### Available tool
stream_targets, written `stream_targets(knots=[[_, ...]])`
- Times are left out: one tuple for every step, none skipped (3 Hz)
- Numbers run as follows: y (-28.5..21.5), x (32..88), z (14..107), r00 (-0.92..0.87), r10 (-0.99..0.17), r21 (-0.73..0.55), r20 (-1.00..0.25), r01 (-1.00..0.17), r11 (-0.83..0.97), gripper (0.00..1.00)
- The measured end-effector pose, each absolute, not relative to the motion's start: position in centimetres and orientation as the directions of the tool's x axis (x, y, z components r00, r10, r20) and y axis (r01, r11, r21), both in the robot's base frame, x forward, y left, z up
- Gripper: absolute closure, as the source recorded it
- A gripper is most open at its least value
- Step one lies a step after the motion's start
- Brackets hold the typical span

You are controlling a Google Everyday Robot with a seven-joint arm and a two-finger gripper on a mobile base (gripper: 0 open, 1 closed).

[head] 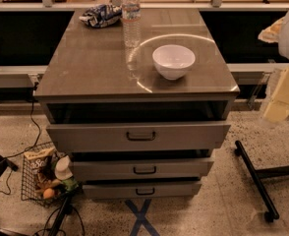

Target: Pick water bottle

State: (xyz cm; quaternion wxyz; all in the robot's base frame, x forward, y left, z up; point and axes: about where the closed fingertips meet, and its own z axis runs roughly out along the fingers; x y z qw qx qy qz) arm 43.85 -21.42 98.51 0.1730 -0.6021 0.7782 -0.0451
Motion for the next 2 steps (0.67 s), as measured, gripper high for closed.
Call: stream_targets(knots=[[-21.4, 43.8, 98.5, -0.215, -0.953, -0.279, -0.215, -0.921, 0.271, 0.00], [-20.9, 46.2, 98.6, -0.232, -0.930, -0.316, -0.287, -0.893, 0.320, 0.00]])
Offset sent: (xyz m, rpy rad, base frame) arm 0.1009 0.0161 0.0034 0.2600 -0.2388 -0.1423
